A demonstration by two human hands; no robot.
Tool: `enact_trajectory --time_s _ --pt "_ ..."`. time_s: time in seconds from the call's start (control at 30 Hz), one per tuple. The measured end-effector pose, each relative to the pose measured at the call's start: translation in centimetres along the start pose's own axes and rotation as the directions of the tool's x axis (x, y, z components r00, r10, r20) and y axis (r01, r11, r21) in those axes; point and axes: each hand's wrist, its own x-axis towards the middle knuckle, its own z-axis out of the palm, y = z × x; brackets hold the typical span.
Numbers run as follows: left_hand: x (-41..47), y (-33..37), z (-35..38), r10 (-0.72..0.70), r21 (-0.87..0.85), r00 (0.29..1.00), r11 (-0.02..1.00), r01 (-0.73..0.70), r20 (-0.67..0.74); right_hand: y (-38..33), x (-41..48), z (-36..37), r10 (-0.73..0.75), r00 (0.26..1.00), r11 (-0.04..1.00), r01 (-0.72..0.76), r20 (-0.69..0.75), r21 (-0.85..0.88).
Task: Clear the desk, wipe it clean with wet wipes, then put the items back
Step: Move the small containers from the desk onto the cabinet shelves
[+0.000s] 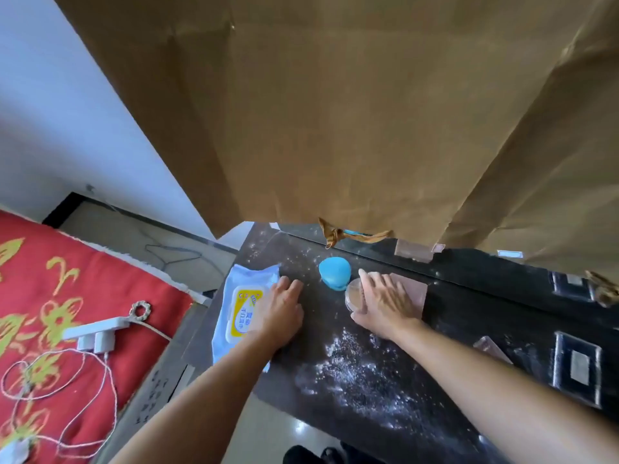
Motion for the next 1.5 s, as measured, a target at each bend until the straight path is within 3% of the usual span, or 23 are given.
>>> enact_trajectory --time_s 0.2,0.37,0.73,0.9,1.03,1.23,1.5 --pt "5.5 1.3 0.0 0.152 0.058 0.982 0.986 -0.159 0.115 0.2 0.4 1.0 0.04 0.999 0.999 -0.04 -0.007 0.03" --pt "8.9 1.9 1.4 0.292 0.128 0.922 0.935 -0.331 0.253 -0.3 -0.1 1.3 0.119 0.992 0.991 -0.116 -0.038 0.069" --pt "11.0 1.3 1.7 0.489 0.094 0.819 0.839 -0.535 0.301 -2.8 -4.9 1.2 0.375 0.916 0.917 -0.344 -0.142 0.203" --pt "8.8 2.3 0.2 0.543 0.163 0.768 0.77 -0.617 0.341 -3.4 -9.2 0.0 0.521 0.843 0.84 -0.479 -0.135 0.255" --pt "6.3 4.8 -0.3 0.625 0.09 0.71 0.726 -0.681 0.325 -2.6 -13.8 -0.6 0.606 0.784 0.776 -0.547 -0.133 0.313" --pt "-0.5 11.5 0.6 0.693 0.063 0.628 0.652 -0.756 0.354 -1.4 -23.3 -1.2 0.711 0.677 0.689 -0.619 -0.189 0.378" --pt "-11.8 21.2 4.3 0.77 0.066 0.529 0.544 -0.836 0.357 2.5 -38.6 1.3 0.776 0.589 0.625 -0.673 -0.224 0.396"
